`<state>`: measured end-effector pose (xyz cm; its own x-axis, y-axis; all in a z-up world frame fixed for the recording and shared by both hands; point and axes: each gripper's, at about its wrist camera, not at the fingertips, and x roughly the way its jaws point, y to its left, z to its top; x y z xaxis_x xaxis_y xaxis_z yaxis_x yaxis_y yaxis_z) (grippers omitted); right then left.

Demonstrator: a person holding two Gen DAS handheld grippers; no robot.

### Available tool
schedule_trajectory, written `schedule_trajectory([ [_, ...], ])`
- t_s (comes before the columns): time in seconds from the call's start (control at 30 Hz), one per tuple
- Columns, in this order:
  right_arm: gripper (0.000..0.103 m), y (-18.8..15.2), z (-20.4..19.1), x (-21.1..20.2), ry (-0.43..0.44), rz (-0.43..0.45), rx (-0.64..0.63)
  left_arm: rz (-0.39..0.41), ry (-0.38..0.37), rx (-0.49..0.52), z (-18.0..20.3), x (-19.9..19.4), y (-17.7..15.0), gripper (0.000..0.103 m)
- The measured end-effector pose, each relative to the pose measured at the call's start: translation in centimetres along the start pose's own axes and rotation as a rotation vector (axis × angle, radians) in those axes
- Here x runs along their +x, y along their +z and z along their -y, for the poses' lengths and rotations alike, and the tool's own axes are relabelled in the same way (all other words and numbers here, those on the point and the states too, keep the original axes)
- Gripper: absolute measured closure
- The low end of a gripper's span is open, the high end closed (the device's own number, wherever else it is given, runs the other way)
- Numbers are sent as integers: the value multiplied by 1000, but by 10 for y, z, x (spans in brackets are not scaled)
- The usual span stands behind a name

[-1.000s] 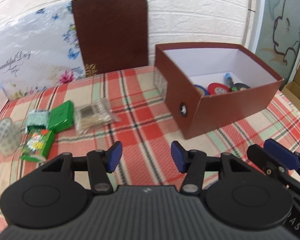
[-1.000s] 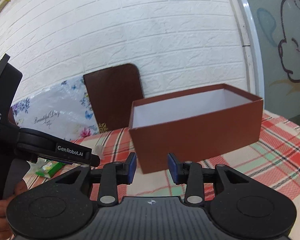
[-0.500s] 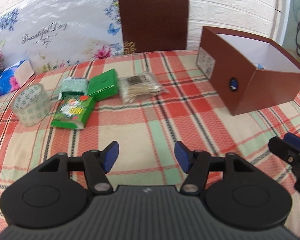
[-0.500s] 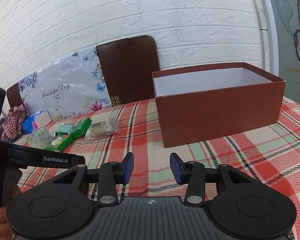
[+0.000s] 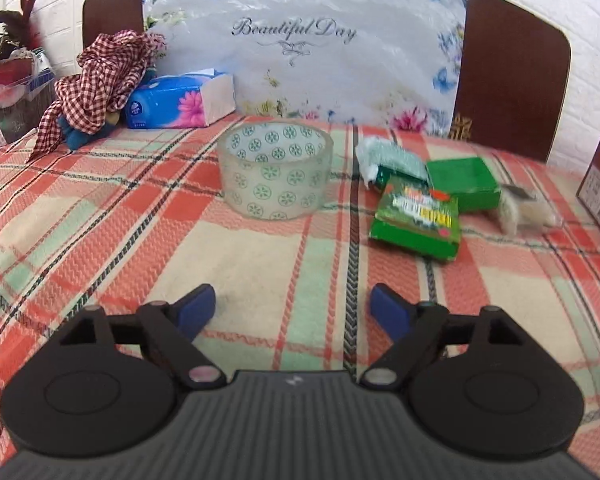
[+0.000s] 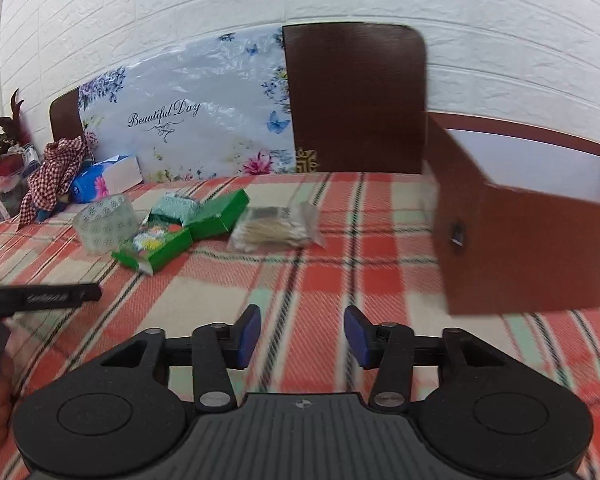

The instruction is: Organize objects

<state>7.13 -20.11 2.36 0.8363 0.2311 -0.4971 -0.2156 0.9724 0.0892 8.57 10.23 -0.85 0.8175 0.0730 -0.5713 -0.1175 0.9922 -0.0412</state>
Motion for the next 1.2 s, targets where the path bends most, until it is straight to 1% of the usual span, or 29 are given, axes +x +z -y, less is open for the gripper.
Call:
schedule_trajectory([
  [0.03, 46, 7, -2, 13, 9, 4, -1, 1, 6, 9, 3, 0, -1, 17],
  [0.07, 46, 14, -3, 26, 12, 15, -12, 6, 8, 19, 6, 0, -1, 17],
  [0.13, 46, 27, -2, 51, -16, 33, -49, 9, -6, 27, 9, 1, -1, 17],
  [0.2, 46, 37, 2, 75, -29, 15, -67, 10, -11, 21, 8, 2, -2, 17],
  [0.3, 46, 44, 6, 103, -5, -30, -94, 11, -16, 22, 8, 3, -3, 17],
  [0.37, 70, 42, 7, 114, 20, -69, -104, 11, -23, 19, 7, 4, -3, 17],
  [0.4, 98, 40, 7, 113, 32, -55, -102, 12, -24, 17, 7, 4, -3, 17],
  [0.43, 99, 40, 7, 111, 42, -60, -103, 12, -27, 16, 6, 4, -2, 17],
  [0.57, 99, 30, 5, 94, 68, -47, -107, 11, -26, 20, 8, 5, -1, 16],
  [0.67, 99, 17, 9, 72, 80, -60, -57, 10, -25, 22, 8, 5, -1, 16],
  [0.8, 99, -8, 20, 27, 85, -85, -24, 9, -20, 29, 9, 4, -2, 16],
  [0.9, 99, -30, 30, -13, 62, -99, -8, 7, -15, 37, 11, 4, -2, 15],
  [1.03, 99, -59, 40, -63, -13, -84, -36, 5, -5, 54, 13, 4, -2, 15],
  [1.1, 99, -68, 45, -77, -19, -74, -27, 3, -1, 60, 14, 4, -2, 15],
  [1.2, 91, -73, 45, -84, -26, -53, -24, 2, 7, 67, 15, 4, -2, 14],
])
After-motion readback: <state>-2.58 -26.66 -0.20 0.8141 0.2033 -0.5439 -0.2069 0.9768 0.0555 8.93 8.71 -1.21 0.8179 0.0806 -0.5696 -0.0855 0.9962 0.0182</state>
